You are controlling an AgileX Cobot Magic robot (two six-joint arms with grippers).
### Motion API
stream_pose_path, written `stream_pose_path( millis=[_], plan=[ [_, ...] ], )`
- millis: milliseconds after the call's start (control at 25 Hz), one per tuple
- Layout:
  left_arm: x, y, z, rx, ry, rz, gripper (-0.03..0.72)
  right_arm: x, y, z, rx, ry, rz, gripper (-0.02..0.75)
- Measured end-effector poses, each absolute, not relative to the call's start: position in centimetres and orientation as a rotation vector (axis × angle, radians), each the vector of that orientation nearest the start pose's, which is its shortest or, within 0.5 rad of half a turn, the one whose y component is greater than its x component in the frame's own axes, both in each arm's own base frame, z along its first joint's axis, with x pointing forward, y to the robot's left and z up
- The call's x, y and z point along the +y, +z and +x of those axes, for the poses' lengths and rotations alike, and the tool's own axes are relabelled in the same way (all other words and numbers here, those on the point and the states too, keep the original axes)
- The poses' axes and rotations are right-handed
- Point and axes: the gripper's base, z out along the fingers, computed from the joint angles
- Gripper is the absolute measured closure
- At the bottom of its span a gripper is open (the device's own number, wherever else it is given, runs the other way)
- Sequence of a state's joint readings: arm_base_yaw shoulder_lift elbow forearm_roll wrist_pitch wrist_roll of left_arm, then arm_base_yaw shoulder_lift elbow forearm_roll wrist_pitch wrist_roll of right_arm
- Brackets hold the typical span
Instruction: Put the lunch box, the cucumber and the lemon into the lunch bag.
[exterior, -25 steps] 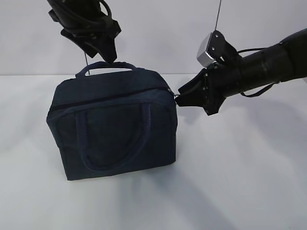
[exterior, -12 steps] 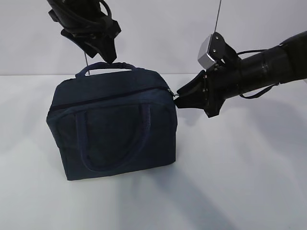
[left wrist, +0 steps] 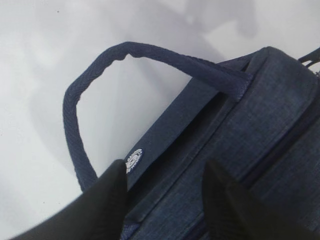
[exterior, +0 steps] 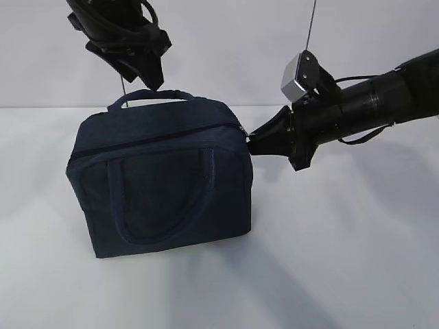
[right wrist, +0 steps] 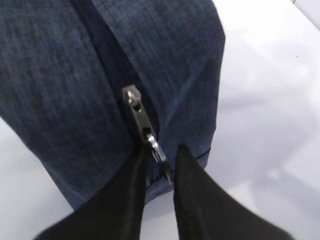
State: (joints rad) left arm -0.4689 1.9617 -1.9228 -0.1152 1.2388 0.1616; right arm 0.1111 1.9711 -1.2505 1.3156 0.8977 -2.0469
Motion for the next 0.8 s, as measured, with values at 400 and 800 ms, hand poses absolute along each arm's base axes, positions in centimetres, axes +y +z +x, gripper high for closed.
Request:
stream_pose_path(
  millis=[400, 800],
  plan=[
    [-20.2, 31.7, 37.7, 2.648, -0.238, 0.839, 0.348, 11.3, 19.0, 38.5, 1.762, 0.668, -1.314, 0.748],
    [-20.2, 29.9, 38.6, 2.623, -0.136, 1.017, 0.349, 11.3, 19.0, 38.5, 1.761, 0.671, -1.315, 0.751]
  ],
)
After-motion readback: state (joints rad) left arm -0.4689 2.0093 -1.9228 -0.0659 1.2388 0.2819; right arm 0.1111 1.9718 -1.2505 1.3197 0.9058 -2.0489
